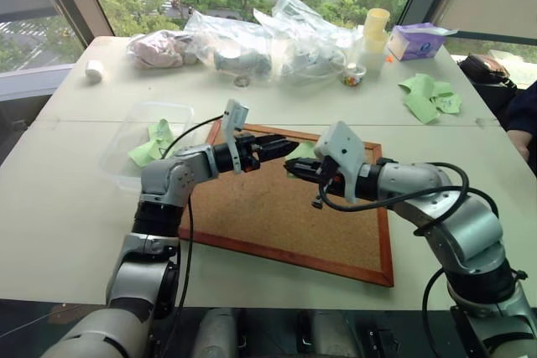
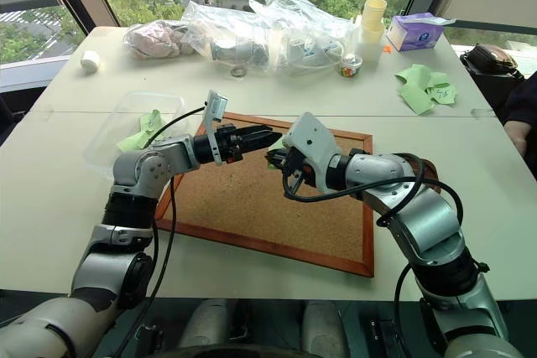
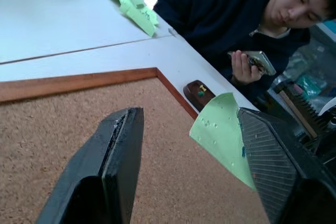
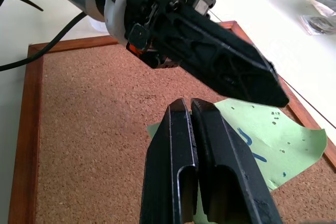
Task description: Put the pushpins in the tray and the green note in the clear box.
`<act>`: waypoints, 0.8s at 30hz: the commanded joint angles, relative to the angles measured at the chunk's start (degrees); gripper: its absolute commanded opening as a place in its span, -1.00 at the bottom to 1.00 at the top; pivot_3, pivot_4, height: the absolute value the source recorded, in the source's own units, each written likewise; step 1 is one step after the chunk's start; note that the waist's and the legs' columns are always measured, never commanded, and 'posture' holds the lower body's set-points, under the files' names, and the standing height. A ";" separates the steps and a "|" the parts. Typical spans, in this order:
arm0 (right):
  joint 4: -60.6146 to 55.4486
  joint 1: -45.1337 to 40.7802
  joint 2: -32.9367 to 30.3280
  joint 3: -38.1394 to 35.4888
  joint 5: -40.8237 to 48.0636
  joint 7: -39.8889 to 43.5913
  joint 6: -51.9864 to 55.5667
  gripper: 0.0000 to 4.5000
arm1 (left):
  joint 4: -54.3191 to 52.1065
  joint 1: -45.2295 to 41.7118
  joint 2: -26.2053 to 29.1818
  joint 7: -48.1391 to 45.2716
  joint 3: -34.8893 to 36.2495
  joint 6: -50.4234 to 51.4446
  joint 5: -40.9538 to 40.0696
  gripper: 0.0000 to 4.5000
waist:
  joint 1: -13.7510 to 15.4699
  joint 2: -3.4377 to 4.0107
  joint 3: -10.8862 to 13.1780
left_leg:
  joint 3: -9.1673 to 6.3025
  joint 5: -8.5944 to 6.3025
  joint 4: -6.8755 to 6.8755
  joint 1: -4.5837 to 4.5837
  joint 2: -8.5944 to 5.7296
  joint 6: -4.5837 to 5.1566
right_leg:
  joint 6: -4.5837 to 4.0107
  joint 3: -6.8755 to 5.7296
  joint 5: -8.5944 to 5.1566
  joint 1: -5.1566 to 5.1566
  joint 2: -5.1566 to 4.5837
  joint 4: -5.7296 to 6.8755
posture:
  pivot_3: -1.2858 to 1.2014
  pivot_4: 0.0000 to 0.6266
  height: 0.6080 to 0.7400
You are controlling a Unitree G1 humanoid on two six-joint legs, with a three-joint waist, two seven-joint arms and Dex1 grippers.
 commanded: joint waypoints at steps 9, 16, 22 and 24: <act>-1.97 -0.61 -0.84 -0.16 -0.07 0.15 -1.31 -1.00 | -2.70 -0.14 -2.33 0.61 3.07 7.56 -7.12 -0.12 | 0.02 0.00 0.00 | 0.00 0.01 0.01 0.01 0.00 -0.01 | 0.00 0.00 0.00 0.02 0.00 0.00 | 0.03 -0.52 1.00; -1.96 -0.48 -1.20 -0.48 -0.48 -0.19 -1.55 -1.00 | -2.41 -0.16 -2.78 1.92 4.45 7.72 -8.48 -0.99 | 0.02 0.00 0.00 | 0.00 0.01 0.02 0.01 -0.01 -0.02 | 0.00 0.00 0.00 0.04 0.00 0.00 | 0.03 -0.52 1.00; -2.50 0.41 -3.01 -6.74 0.26 -1.27 0.26 -1.00 | -1.61 0.68 -1.23 1.23 1.80 1.80 -3.91 -0.99 | 0.12 0.00 0.00 | 0.01 0.01 0.02 0.02 -0.04 -0.03 | 0.01 0.00 0.00 0.05 0.00 -0.01 | 0.03 -0.52 1.00; -2.92 1.52 -4.03 -10.95 1.34 -1.94 1.58 -1.00 | -1.20 0.85 -0.86 0.79 1.39 0.46 -3.09 -0.99 | 0.25 -0.02 0.01 | 0.00 0.01 0.02 0.02 -0.07 -0.03 | 0.01 -0.01 0.00 0.09 0.00 -0.03 | 0.03 -0.52 1.00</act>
